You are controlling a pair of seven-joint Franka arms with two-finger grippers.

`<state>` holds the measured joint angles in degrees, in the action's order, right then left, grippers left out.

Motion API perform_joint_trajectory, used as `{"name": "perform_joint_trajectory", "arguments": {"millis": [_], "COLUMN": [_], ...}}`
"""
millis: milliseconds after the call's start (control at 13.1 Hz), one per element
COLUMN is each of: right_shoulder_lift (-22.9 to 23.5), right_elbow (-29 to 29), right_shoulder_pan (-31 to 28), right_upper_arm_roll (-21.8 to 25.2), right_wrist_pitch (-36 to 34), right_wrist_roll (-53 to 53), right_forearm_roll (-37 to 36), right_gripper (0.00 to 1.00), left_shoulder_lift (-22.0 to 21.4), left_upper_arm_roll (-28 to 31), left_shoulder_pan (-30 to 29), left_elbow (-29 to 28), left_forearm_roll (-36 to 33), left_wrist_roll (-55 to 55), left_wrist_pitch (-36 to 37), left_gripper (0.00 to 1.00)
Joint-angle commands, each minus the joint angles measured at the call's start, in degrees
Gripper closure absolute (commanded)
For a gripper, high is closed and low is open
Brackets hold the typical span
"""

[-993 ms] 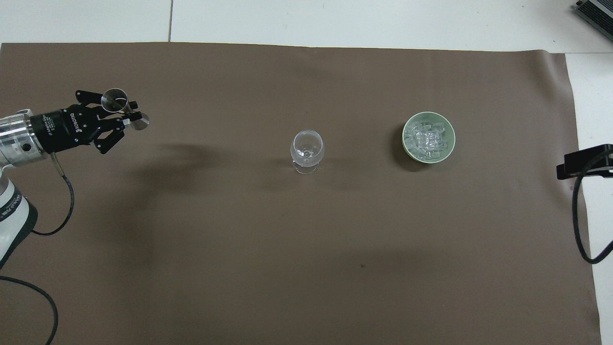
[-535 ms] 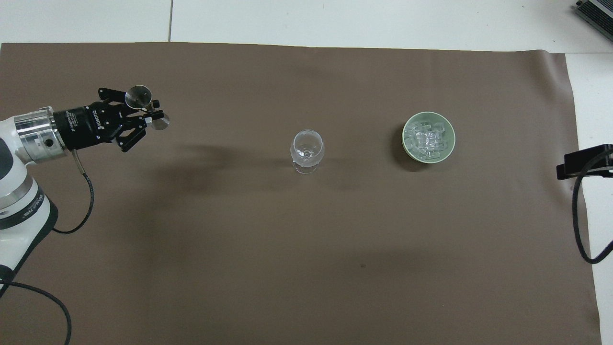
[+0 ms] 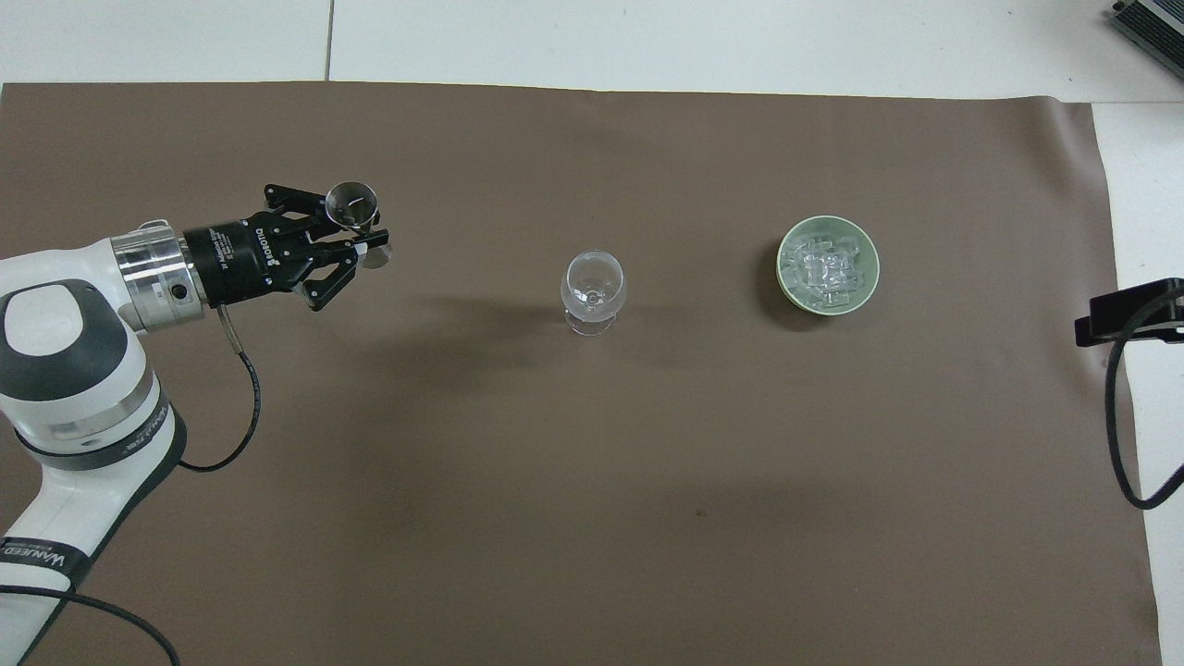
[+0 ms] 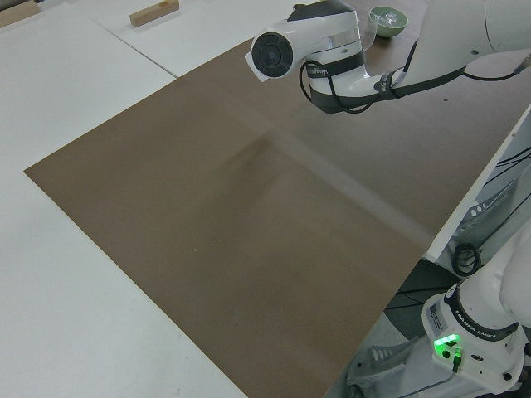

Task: Pour wine and add ice with both arms
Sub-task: 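Carry the silver object with the left gripper to the glass rim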

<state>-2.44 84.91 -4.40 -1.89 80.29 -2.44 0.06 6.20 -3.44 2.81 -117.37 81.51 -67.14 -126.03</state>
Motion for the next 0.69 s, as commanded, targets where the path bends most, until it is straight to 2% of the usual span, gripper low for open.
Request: {"name": "perform_joint_trajectory", "arguments": {"millis": [0,306,611], "right_shoulder_lift": [-0.02,-0.02,-0.02], "right_elbow": [-0.45,-0.63,-0.63], "right_shoulder_pan": [-0.26,-0.26,-0.26], "right_upper_arm_roll": [0.04,0.04,0.04], "right_wrist_pitch": [-1.1,-1.1,-1.1], "right_wrist_roll": [0.94,0.94,0.94], "right_forearm_roll": [1.08,1.08,1.08], "right_gripper": [0.0,0.0,0.0], "left_shoulder_lift": [-3.65,-3.57,-3.39], "left_upper_arm_roll": [-2.44,-7.97,-12.27], "left_shoulder_pan": [-0.17,-0.26,-0.52], "left_elbow": [-2.78,-2.69,-2.6], "left_forearm_roll": [-0.3,2.69,4.79], "left_wrist_roll": [-1.42,-1.77,-1.77], "left_wrist_pitch": [-3.6,-12.03,-16.68], "left_gripper": [1.0,1.0,1.0]}}
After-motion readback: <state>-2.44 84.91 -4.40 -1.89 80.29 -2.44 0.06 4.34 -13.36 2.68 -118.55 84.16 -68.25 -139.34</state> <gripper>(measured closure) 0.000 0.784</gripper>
